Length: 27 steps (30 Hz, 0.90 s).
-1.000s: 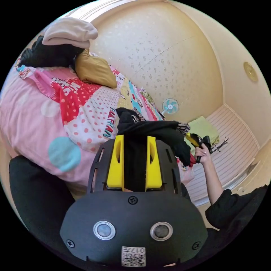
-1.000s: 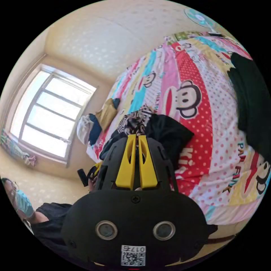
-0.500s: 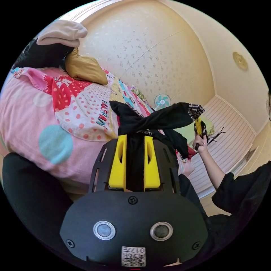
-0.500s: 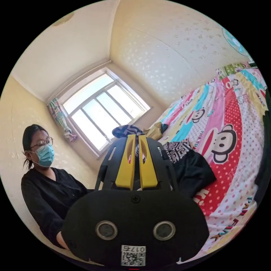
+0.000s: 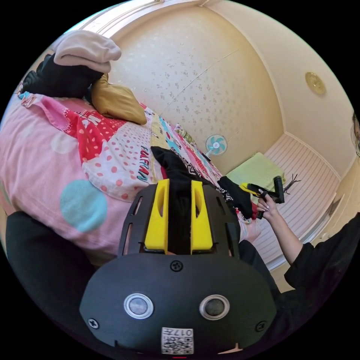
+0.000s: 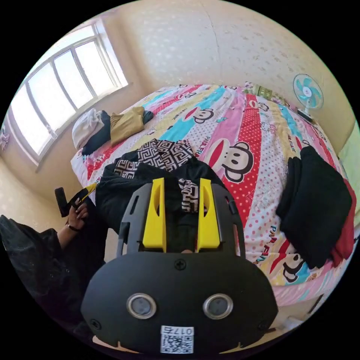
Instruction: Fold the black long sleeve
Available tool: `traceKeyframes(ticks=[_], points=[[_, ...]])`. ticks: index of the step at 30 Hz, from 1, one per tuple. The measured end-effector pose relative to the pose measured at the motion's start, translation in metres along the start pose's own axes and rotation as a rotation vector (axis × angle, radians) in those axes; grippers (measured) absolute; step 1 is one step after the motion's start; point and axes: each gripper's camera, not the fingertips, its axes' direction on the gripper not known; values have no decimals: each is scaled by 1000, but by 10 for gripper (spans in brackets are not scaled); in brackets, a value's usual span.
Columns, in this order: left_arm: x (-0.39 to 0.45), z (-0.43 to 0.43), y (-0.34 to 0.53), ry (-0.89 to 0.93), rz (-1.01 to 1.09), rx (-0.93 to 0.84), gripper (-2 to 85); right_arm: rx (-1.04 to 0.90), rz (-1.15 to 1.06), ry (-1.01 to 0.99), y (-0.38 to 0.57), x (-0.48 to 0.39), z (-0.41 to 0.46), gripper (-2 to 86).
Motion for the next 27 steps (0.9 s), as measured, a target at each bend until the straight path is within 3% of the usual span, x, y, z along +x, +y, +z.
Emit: traceKeyframes(ticks=[2,4,6,11,13,19,22,25,27], points=[[3,-4,1,3,17,-1,93,-272,-10,103,-29,-16,57,114],[3,-13,2,-3,19,3,91,-368,2,272,-38,-27,79,78],[-2,-22,3,-9,4,8,90,-260,-28,320,-44,-50,57,45],[-17,-49,7,42,-49,68,82,245,-201,200,1,-98,-66,36],[-20,-52,3,65,-53,75,80,314,-232,174,37,-96,-83,38],[-11,-46,3,113,-24,14,80,-17,78,217,147,-33,-29,69],[-8,-51,7,112,-7,6,80,85,211,155,178,-25,-45,86],[-11,-56,10,119,-12,7,80,272,208,7,171,-23,-65,93],[-12,-55,11,126,-11,-3,81,289,200,-44,149,-21,-63,97]])
